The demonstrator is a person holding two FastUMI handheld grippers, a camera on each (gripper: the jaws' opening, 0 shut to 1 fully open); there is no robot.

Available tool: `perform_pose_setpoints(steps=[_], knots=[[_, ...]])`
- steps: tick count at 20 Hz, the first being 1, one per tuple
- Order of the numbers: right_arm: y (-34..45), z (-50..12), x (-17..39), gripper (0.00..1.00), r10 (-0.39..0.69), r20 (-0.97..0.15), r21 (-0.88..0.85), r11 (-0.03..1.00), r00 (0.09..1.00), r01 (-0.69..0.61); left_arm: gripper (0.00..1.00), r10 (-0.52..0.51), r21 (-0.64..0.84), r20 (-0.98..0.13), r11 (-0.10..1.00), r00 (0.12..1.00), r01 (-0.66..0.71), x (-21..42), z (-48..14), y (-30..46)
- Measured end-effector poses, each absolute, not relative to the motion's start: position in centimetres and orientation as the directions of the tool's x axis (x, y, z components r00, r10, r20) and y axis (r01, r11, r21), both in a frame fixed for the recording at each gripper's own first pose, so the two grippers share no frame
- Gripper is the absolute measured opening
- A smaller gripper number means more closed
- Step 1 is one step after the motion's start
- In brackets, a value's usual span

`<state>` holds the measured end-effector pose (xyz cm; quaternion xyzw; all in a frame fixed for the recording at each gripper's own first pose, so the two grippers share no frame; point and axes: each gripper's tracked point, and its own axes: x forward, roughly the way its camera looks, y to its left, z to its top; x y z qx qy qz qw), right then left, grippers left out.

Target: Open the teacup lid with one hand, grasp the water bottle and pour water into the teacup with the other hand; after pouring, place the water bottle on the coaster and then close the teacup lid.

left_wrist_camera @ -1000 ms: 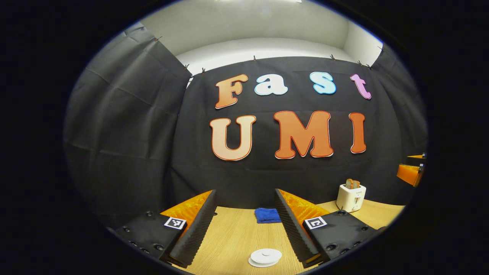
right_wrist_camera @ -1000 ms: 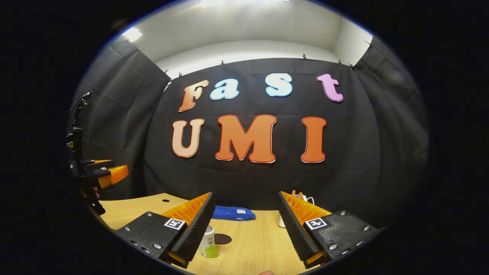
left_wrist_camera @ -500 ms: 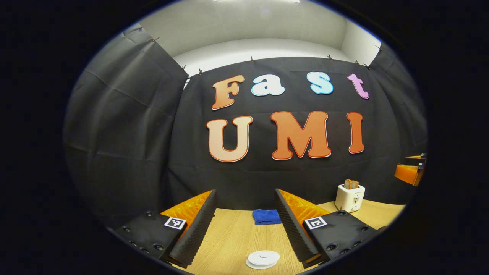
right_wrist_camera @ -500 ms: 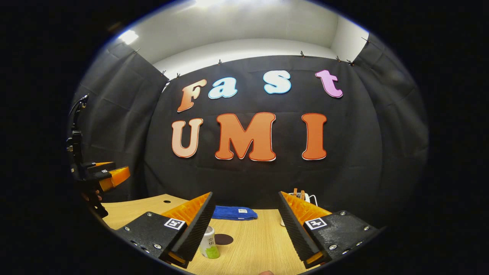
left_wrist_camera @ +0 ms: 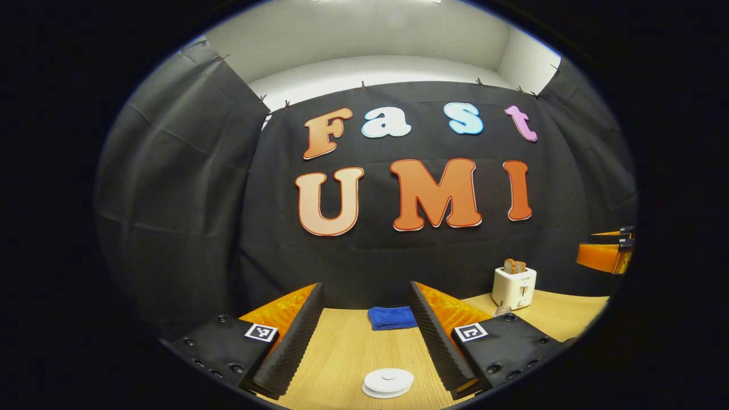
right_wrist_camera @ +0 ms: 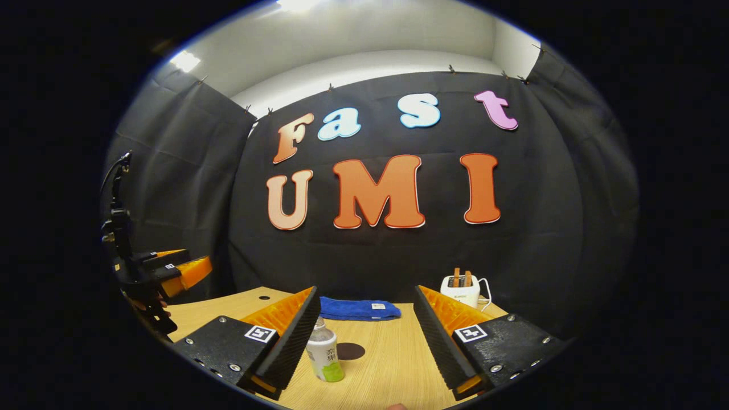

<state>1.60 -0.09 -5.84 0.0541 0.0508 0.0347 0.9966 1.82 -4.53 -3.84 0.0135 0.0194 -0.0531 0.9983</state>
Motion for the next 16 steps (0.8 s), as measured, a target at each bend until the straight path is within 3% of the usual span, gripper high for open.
perform_pose_setpoints(steps=[13, 16], knots=[[4.7, -11.8, 2.0, 0.98, 0.156, -0.178, 0.084, 0.986, 0.972, -0.143, 0.99, -0.211, 0.028, -0.15, 0.976, 0.966, 0.218, 1.6, -11.6, -7.4], [5.5, -13.6, 2.3, 0.98, 0.163, -0.213, 0.072, 0.986, 0.963, -0.151, 0.95, -0.237, 0.004, -0.209, 0.97, 0.949, 0.243, 2.1, -14.6, -8.1]])
